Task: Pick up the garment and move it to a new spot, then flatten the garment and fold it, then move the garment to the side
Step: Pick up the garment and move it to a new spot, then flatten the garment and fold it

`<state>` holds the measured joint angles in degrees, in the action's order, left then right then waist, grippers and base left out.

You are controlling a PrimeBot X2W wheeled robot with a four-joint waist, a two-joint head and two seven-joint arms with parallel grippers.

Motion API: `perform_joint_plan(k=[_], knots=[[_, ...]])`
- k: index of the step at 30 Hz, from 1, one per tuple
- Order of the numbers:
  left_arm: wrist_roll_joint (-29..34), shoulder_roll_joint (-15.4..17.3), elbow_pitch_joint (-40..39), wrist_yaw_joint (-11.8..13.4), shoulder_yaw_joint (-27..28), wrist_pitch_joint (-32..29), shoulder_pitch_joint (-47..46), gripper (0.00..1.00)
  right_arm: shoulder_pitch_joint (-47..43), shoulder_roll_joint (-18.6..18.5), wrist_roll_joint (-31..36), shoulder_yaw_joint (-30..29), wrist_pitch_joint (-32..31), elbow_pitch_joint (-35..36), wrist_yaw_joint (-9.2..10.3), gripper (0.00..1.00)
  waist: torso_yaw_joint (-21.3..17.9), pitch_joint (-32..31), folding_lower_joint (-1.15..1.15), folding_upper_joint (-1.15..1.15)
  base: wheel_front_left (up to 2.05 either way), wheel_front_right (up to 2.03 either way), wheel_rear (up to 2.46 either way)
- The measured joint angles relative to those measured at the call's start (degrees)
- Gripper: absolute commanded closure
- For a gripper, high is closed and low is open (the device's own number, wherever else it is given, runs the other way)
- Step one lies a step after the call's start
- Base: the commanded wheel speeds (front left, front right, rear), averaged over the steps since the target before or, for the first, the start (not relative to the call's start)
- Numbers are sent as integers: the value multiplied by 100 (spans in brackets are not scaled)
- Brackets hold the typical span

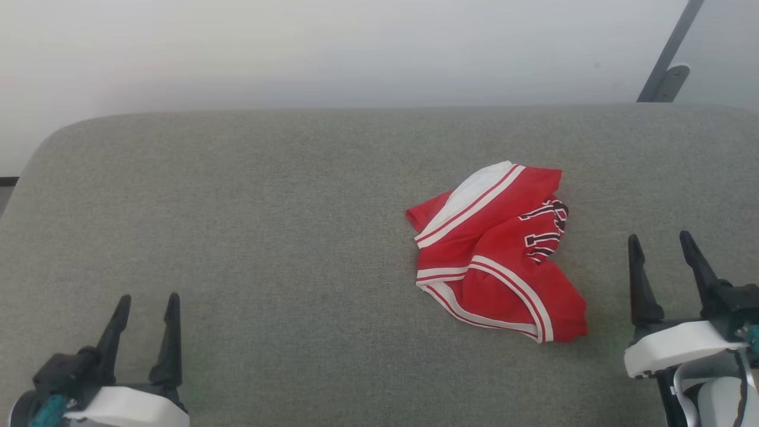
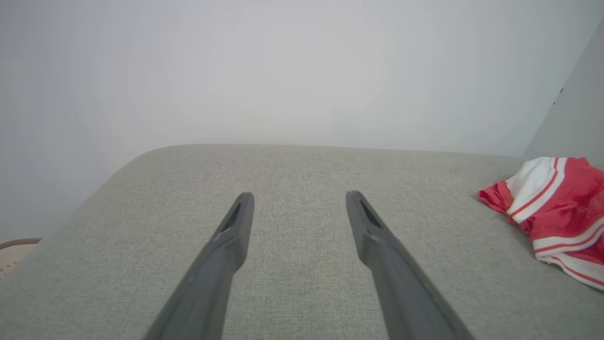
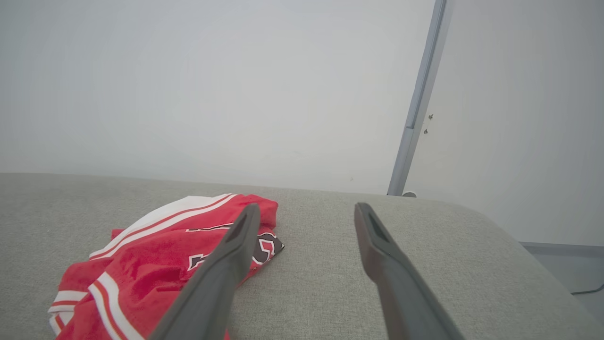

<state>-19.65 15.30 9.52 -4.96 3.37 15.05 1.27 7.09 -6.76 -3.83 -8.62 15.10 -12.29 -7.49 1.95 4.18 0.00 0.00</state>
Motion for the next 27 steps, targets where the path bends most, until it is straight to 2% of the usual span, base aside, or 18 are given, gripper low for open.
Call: perform_joint_plan(k=[7, 13, 16, 19, 24, 27], knots=[[352, -260, 63, -188, 242, 0, 61, 0, -10, 48, -9, 59, 0, 2, 0, 0, -64, 17, 0, 0, 0, 0, 0], [400, -274, 64, -236, 124, 0, -35, 0, -1, 90, -14, 79, 0, 18, 0, 0, -104, 54, 0, 0, 0, 0, 0], [282, 5, 60, -240, -471, 1, -500, 0, 58, 120, -22, 97, 0, 38, 0, 0, -151, 122, 0, 0, 0, 0, 0], [-86, 491, 166, -245, -1332, -148, -1265, 0, 213, 156, -36, 154, 0, 66, 0, 0, -244, 253, 0, 0, 0, 0, 0], [-1536, 1206, 219, -244, -2996, -1337, -2994, 0, 511, 272, -86, 236, 0, 130, 0, 0, -489, 607, 0, 0, 0, 0, 0], [-2510, 1502, 316, -243, -3729, -2214, -3988, 0, 693, 330, -143, 249, 0, 164, -1, 0, -691, 869, 0, 0, 0, 0, 0]])
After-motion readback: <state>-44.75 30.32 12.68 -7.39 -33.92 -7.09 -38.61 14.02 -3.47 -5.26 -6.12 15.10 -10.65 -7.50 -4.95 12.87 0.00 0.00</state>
